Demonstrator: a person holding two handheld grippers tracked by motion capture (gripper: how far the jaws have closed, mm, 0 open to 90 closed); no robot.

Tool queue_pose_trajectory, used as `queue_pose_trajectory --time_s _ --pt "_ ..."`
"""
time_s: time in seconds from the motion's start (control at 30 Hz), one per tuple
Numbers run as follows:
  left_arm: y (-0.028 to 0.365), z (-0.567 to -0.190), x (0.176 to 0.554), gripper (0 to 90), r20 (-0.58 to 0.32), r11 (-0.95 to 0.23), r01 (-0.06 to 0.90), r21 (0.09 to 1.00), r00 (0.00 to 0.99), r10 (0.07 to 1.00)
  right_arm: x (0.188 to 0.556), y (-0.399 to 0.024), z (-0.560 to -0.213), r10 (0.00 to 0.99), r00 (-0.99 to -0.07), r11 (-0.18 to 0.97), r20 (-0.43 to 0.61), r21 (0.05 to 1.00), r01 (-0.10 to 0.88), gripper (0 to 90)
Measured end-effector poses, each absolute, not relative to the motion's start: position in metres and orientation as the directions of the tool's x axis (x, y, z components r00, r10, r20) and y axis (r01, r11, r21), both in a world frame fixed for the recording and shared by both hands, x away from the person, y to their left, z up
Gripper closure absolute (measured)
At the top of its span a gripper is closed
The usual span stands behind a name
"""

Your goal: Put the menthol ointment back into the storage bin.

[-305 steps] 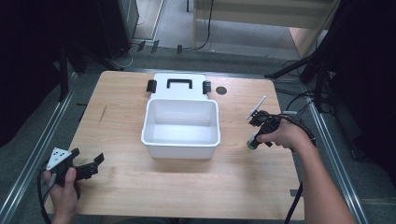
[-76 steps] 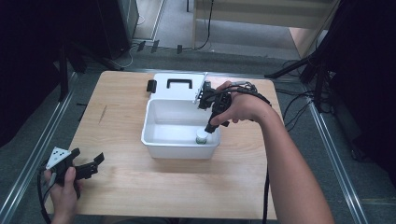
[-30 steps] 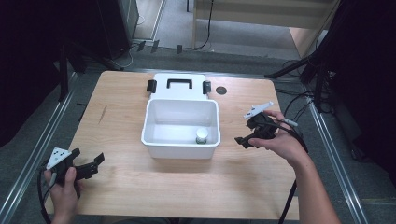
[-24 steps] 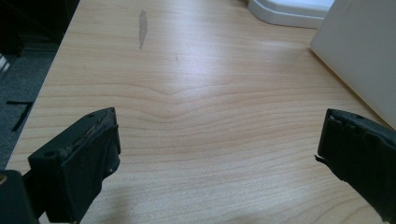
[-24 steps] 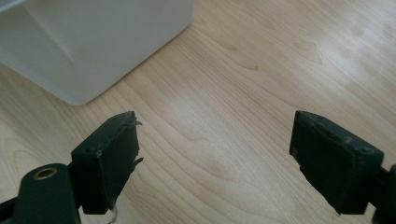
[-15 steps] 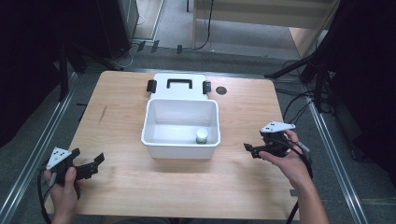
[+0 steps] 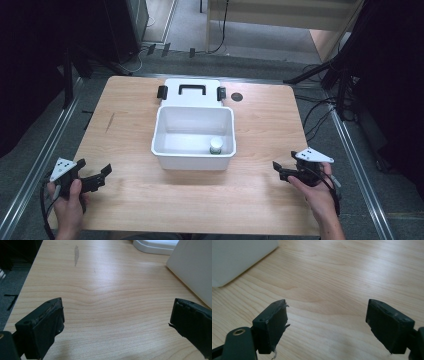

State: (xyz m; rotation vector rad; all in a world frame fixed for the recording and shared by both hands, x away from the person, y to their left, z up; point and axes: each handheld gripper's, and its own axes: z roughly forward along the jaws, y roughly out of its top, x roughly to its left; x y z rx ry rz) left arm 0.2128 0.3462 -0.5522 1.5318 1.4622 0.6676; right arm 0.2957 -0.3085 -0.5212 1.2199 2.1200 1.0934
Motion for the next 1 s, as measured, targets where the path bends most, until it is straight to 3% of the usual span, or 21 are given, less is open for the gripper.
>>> queue_pose_trajectory --time_s 0.63,0.73,1.0 --pt "0.346 -0.552 0.213 0.0 -0.19 0.088 0.489 0.868 0.162 0.968 0.256 -0.347 -0.542 0.92 -0.378 0.085 0.101 0.892 0.444 19.0" --pt "0.346 -0.552 0.213 0.0 -0.192 0.091 0.488 0.868 0.162 0.968 0.254 -0.351 -0.546 0.913 -0.373 0.05 0.167 0.86 0.507 17.0" --pt "0.347 -0.552 0.213 0.0 -0.198 0.098 0.486 0.868 0.158 0.967 0.252 -0.354 -0.546 0.919 -0.346 0.008 0.191 0.867 0.499 18.2"
